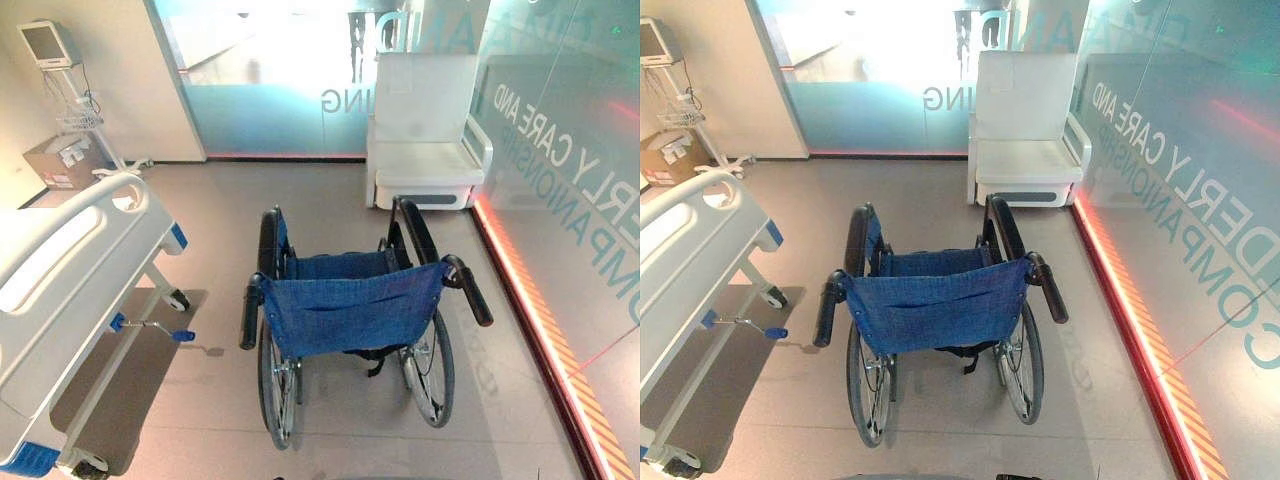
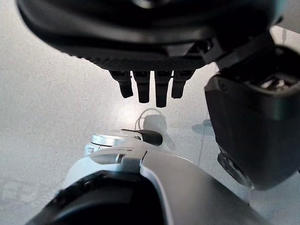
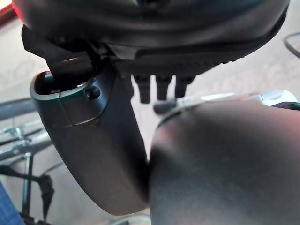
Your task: Push the wheelchair next to the bed
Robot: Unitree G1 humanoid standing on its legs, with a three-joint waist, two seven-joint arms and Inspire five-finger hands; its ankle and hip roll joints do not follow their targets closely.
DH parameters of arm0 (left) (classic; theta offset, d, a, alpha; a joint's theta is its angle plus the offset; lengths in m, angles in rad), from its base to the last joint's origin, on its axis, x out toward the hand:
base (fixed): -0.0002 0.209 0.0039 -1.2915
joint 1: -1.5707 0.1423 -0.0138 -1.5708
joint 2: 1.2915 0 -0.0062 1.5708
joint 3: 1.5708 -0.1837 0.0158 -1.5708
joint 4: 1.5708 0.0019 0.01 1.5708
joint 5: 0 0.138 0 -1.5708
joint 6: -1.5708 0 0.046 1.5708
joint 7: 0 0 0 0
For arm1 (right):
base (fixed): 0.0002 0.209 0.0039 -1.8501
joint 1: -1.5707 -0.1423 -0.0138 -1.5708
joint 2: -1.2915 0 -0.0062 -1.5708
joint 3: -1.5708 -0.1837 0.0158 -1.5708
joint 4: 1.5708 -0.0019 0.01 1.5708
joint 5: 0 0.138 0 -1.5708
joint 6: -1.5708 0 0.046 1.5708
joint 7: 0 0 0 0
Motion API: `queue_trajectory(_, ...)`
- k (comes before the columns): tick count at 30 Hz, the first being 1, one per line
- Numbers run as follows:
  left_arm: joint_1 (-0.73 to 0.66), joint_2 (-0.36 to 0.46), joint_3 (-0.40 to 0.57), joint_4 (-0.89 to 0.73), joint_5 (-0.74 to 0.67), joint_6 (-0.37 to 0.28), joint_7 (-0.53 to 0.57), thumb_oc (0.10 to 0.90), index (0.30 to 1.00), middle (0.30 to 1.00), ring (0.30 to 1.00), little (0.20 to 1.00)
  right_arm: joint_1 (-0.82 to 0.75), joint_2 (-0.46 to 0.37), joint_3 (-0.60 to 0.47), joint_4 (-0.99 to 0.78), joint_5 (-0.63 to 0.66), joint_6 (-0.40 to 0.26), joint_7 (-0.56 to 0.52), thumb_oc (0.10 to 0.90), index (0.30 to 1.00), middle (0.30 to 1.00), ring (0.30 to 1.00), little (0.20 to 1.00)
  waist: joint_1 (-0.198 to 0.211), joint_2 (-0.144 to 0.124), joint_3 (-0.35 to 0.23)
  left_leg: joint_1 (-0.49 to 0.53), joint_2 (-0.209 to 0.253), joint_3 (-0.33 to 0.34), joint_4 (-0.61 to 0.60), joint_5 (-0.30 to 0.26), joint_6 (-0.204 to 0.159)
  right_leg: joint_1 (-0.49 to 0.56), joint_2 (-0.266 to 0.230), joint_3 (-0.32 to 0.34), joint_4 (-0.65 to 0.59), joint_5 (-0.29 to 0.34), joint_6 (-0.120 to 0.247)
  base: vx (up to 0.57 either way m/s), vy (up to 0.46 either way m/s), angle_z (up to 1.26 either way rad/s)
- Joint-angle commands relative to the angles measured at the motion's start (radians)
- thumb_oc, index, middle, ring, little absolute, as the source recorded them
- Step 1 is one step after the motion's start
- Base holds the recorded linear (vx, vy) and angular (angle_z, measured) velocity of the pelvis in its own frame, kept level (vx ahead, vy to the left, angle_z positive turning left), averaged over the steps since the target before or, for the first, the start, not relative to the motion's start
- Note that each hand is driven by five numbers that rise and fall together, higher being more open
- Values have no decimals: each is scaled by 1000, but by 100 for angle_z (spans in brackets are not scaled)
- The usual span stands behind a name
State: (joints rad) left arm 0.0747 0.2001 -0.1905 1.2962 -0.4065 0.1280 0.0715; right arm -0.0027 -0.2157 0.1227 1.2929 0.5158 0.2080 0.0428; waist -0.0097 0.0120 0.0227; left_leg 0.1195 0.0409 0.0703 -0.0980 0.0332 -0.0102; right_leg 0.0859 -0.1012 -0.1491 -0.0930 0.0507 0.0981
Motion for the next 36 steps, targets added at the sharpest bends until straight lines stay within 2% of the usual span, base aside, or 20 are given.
queue_trajectory(1, -65, -60, -18, 33, -17, 23, -14, 800, 900, 900, 900, 900, -6, 39, 11, 92, -48, 21, 4, 800, 900, 900, 900, 900, 16, 3, 48, -9, -9, 8, 11, -30, -8, 32, 14, -20, 6, -1, -20, 0, 0, 0)
queue_trajectory(5, -62, -61, -6, 41, -20, -3, -20, 800, 900, 900, 900, 900, 9, 45, 20, 84, -68, -2, 5, 800, 900, 900, 900, 900, 6, -1, 58, -12, -7, 13, 11, -30, -10, 26, 15, -11, 6, 1, -20, 0, 0, 0)
queue_trajectory(9, -81, -57, -5, 42, -18, 22, -3, 800, 900, 900, 900, 900, 7, 37, 21, 91, -106, -8, 22, 800, 900, 900, 900, 900, 1, -2, 60, -10, -6, 16, 11, -34, -7, 26, 18, -8, 6, 0, -21, -1, 0, -1)
queue_trajectory(19, -83, -60, -13, 48, -10, 22, 24, 800, 900, 900, 900, 900, 2, 45, 41, 80, -109, -2, 1, 800, 900, 900, 900, 900, 7, -7, 60, -8, -4, 16, 11, -33, -9, 30, 16, -14, 6, -1, -21, 6, -1, 0)
queue_trajectory(28, -91, -60, -10, 46, -13, 15, 52, 800, 900, 900, 900, 900, -6, 40, 58, 72, -132, -12, -3, 800, 900, 900, 900, 900, 9, -8, 85, -21, -5, 13, 11, -27, -8, 17, 16, -11, 6, 4, -22, 0, 0, 0)
queue_trajectory(34, -100, -60, -9, 37, -59, -22, 75, 800, 900, 900, 900, 900, -18, 36, 80, 56, -144, -40, -19, 800, 900, 900, 900, 900, 11, -6, 110, -50, -7, 4, 11, -17, -7, -11, 15, -7, 6, 14, -22, 0, 0, 0)
queue_trajectory(36, -108, -55, -1, 23, -95, -63, 106, 800, 900, 900, 900, 900, -25, 30, 81, 40, -111, -57, -40, 800, 900, 900, 900, 900, 10, -5, 126, -71, -8, -3, 11, -9, -7, -32, 16, -2, 6, 21, -22, -54, -7, 3)
